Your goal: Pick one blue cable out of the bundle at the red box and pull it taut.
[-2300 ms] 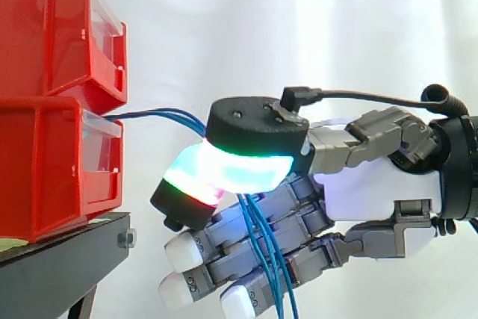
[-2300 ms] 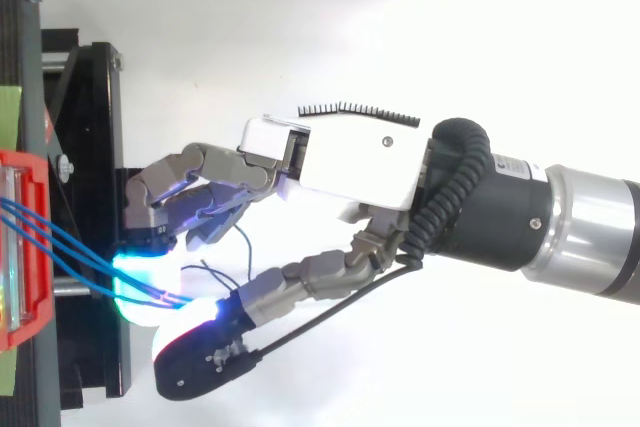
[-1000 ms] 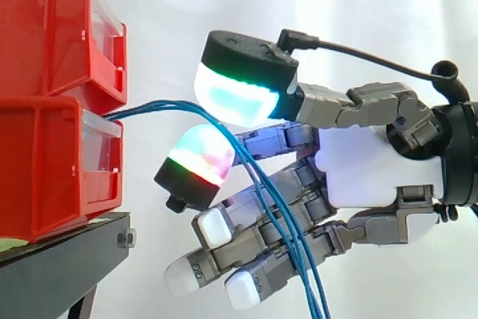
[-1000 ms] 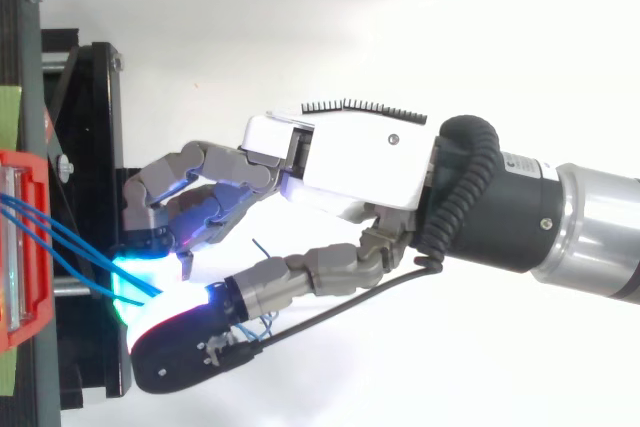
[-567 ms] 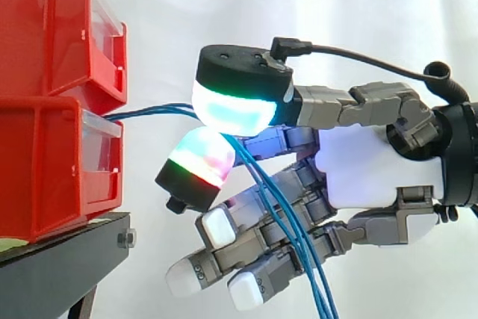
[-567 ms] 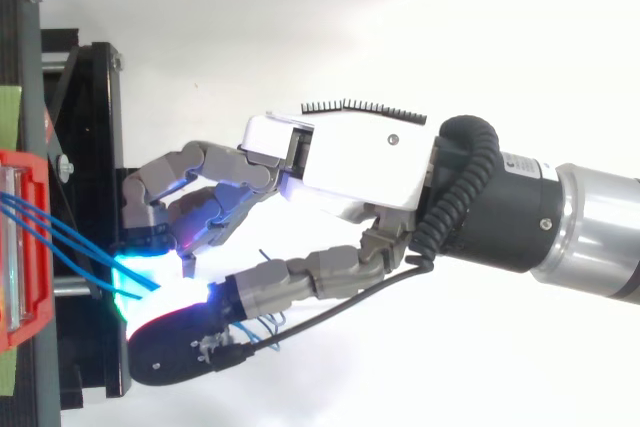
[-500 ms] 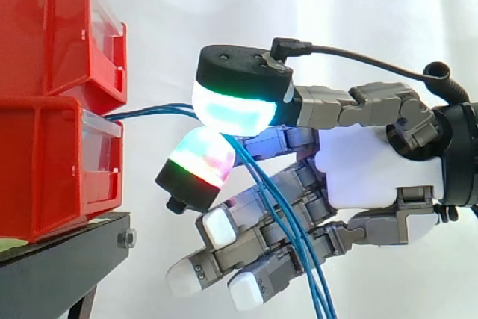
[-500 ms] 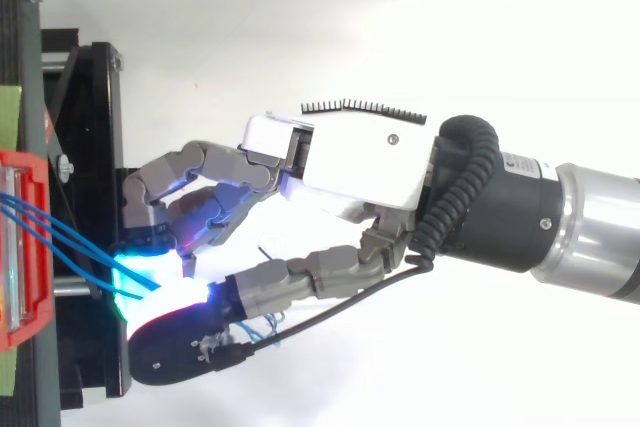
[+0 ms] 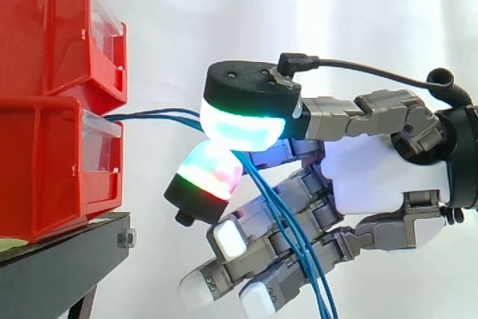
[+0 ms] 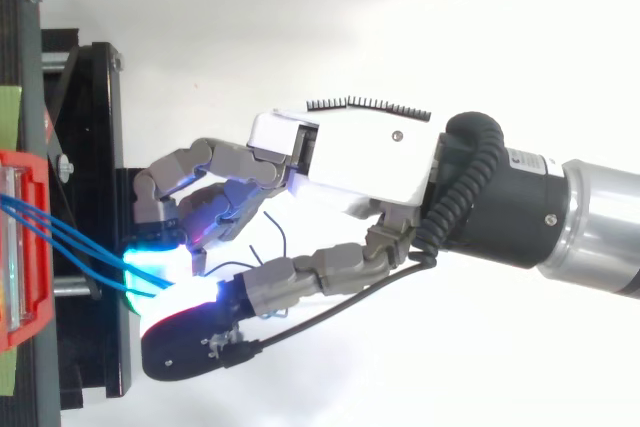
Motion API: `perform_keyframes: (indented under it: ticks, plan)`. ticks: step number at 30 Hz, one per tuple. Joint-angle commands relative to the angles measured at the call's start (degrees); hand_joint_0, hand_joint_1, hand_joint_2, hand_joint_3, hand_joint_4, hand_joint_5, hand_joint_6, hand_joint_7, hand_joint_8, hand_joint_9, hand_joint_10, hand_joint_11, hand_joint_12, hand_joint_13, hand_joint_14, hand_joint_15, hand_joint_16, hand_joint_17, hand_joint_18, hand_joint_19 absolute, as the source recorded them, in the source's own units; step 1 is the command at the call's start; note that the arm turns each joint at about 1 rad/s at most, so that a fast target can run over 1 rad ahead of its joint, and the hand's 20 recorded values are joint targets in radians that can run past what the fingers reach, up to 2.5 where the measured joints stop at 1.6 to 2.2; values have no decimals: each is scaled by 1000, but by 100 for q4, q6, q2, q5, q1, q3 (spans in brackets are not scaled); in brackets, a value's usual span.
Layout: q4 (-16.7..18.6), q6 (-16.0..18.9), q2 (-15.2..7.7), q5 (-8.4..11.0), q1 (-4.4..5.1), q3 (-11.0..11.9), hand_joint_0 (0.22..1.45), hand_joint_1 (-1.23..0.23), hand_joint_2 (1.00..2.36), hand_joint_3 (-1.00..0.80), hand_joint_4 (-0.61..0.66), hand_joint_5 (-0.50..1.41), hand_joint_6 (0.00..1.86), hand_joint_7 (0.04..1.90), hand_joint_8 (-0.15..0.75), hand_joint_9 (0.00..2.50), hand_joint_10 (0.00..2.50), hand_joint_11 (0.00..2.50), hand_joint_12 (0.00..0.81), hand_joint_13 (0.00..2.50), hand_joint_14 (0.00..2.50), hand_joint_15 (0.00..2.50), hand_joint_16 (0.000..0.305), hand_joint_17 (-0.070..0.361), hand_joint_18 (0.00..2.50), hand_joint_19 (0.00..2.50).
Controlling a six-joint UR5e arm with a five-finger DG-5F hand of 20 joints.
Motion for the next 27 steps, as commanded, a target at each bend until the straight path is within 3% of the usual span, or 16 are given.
perform_keyframes:
  ticks: [1, 7, 13, 15, 21, 27]
  plan:
    - [-62, 4, 15, -6, -13, 0, 648, -951, 1019, -213, 60, -193, 896, 1171, 333, 793, 17, 901, 408, 623, 7, 236, 54, 122, 746, 339]
    - [-80, 4, 15, -6, -13, 0, 655, -980, 1000, -497, 80, -197, 885, 1140, 331, 770, 16, 885, 408, 606, 7, 234, 54, 122, 728, 335]
    - [-80, 4, 15, -6, -22, 0, 531, -927, 1000, -500, 94, -199, 878, 1080, 342, 765, 16, 875, 419, 601, 7, 242, 57, 128, 731, 355]
    - [-80, 4, 7, -6, -22, 0, 504, -835, 1000, -500, 111, -188, 866, 1085, 355, 789, 15, 876, 431, 613, 7, 244, 59, 133, 743, 369]
    - [-80, -5, 7, -6, -22, 0, 508, -670, 1000, -500, 111, -166, 838, 1081, 360, 828, 14, 830, 436, 634, 7, 255, 60, 134, 751, 396]
    - [-80, 4, 7, -6, -31, 0, 521, -618, 1003, -473, 101, -163, 822, 1106, 352, 843, 16, 824, 435, 642, 7, 256, 59, 132, 750, 409]
